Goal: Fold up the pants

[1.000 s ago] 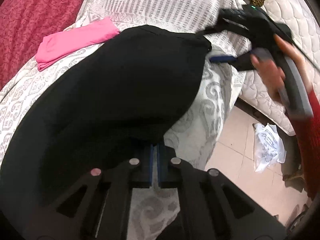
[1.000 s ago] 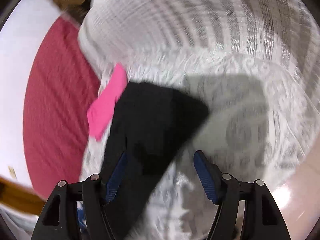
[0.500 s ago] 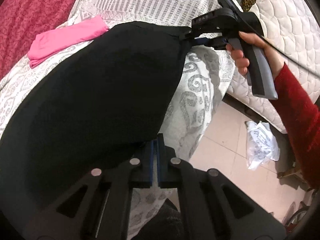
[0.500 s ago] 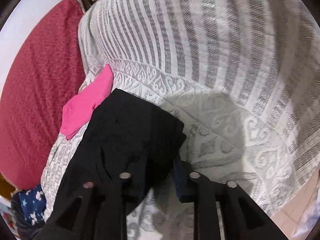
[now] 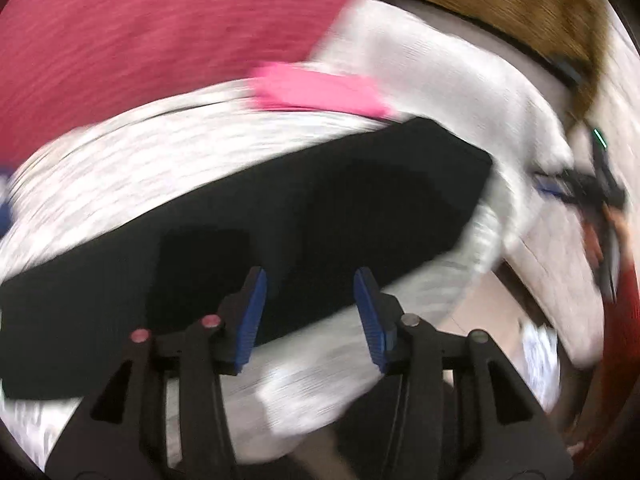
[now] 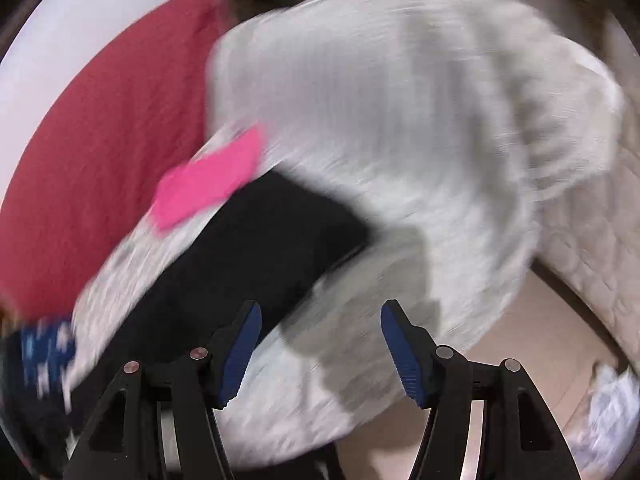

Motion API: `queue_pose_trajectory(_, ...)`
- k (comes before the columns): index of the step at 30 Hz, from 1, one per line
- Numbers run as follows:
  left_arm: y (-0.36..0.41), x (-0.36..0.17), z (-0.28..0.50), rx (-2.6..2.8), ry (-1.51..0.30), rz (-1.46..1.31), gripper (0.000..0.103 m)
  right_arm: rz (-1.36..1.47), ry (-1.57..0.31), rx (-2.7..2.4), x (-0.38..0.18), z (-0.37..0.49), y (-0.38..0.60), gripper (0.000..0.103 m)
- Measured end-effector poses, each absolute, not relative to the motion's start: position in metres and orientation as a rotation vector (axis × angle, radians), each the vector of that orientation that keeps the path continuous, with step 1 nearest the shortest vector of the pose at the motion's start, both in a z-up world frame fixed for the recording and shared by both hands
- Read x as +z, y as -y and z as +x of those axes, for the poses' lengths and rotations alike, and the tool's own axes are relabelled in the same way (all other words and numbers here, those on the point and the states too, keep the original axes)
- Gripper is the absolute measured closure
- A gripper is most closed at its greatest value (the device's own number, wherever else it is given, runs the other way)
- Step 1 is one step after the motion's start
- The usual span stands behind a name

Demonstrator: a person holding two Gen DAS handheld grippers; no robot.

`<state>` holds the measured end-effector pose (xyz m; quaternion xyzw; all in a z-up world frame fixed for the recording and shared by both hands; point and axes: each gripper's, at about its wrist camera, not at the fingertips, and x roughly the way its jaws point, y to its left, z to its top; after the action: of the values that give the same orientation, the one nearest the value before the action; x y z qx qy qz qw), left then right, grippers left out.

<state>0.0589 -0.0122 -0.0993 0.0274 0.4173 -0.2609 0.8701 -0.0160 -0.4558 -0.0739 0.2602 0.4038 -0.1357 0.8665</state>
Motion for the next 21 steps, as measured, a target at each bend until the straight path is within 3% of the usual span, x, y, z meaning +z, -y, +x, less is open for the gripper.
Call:
queue_pose_trajectory(5, -0.106, -0.107, 0.049, -0.225, -0.889, -0.091, 0.055, 0.425, -0.97, -0.016, -0.086, 0.021, 0.352, 0.039)
queue_pose_trajectory(11, -0.219, -0.117, 0.017, 0.063, -0.829, -0.2, 0.041, 0.31, -1.049, 0.229, -0.086, 0.074, 0.227, 0.039)
queue_pose_trajectory(21, -0.299, -0.16, 0.016, 0.12, -0.891, -0.367, 0.041, 0.164, -1.157, 0.462, -0.103, 0.109, 0.078, 0.039)
